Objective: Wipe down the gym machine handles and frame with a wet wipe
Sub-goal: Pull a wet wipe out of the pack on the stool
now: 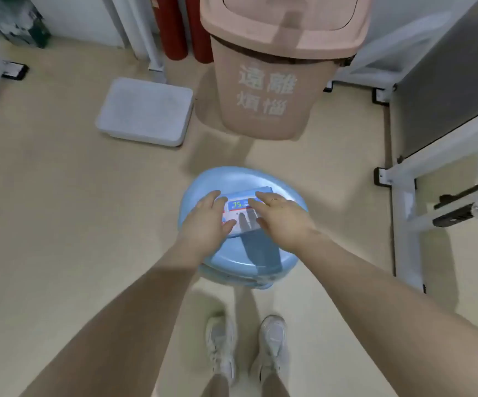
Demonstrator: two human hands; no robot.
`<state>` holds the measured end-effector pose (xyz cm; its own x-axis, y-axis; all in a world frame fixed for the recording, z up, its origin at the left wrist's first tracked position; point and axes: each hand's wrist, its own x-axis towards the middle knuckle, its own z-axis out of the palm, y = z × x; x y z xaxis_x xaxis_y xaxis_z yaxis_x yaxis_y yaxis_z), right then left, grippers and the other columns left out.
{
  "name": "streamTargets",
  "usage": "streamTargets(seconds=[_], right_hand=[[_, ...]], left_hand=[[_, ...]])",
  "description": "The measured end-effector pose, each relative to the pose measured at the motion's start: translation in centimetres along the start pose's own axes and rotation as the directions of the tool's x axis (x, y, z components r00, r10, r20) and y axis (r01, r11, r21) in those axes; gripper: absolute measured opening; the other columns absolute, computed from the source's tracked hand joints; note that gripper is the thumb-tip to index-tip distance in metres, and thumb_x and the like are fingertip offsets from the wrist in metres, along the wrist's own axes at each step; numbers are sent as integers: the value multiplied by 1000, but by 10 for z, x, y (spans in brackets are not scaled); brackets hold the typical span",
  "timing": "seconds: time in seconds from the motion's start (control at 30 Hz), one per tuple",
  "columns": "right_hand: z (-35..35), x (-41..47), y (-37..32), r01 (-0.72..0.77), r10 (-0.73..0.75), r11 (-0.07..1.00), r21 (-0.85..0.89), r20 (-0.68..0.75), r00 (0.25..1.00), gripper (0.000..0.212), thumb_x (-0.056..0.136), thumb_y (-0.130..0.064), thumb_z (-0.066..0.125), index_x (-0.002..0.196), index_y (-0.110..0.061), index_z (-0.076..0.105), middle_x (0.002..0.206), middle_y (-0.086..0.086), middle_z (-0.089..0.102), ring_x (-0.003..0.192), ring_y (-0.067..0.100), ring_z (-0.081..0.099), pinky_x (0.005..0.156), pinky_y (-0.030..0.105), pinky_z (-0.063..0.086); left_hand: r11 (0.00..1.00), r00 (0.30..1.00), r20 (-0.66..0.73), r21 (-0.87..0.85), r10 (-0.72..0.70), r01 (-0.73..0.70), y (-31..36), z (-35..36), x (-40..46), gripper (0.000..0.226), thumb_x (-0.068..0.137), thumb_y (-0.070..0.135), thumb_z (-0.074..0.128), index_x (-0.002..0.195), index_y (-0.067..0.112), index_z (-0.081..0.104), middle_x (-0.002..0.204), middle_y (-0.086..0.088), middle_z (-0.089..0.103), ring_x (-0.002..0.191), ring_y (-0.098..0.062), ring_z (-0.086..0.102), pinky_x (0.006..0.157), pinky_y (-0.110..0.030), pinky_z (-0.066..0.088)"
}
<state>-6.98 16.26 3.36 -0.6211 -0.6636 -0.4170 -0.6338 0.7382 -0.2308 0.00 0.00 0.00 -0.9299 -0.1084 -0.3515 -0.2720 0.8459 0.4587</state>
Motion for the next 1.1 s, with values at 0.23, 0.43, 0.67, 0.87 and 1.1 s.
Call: streamTargets(seconds=[0.23, 0.43, 0.67, 0.87, 1.1], right_hand=[[64, 51, 18, 80, -70, 987, -140, 72, 995, 45, 95, -12, 42, 139, -20, 35, 155, 4, 16, 141, 23, 16, 101, 35, 31], [73, 74, 28, 153, -178, 929, -336, -43, 983, 55, 45, -25, 88, 97, -21, 70, 111, 9, 68, 91, 32, 67, 54, 28, 51], [67, 71, 39, 240, -295, 903, -356, -107, 949, 56, 56, -24, 83, 110, -15, 68, 108, 12, 69, 86, 32, 69, 45, 28, 49], [42, 85, 40, -42, 121, 979, 200, -403, 907, 25, 96, -31, 43, 107, -14, 57, 108, 3, 53, 88, 25, 52, 66, 32, 39], [56, 87, 35, -143, 370, 682, 718, -170, 913, 2, 85, -9, 59, 86, -7, 57, 91, 7, 66, 87, 23, 62, 81, 29, 48]], left_hand=[[973, 997, -78, -231, -24, 5, -37, 70, 34, 74, 80, 29, 69, 140, 7, 32, 151, -9, 24, 136, -27, 24, 105, -28, 22], [977, 951, -308, -198, 19, -84, -41, 84, 53, 69, 58, 30, 71, 116, -2, 56, 117, -21, 56, 100, -42, 52, 88, -25, 28], [984, 955, -294, -158, 35, -85, -43, 89, 53, 69, 59, 29, 72, 116, -5, 55, 117, -22, 58, 103, -43, 56, 93, -29, 27], [947, 944, -321, -321, -81, -28, -34, 89, 45, 81, 65, 15, 81, 133, 3, 40, 131, -11, 51, 117, -30, 46, 91, -23, 32], [977, 920, -389, -178, 42, -120, -35, 98, 45, 46, 64, 12, 75, 107, 12, 58, 125, -24, 53, 104, -41, 51, 93, -26, 27]])
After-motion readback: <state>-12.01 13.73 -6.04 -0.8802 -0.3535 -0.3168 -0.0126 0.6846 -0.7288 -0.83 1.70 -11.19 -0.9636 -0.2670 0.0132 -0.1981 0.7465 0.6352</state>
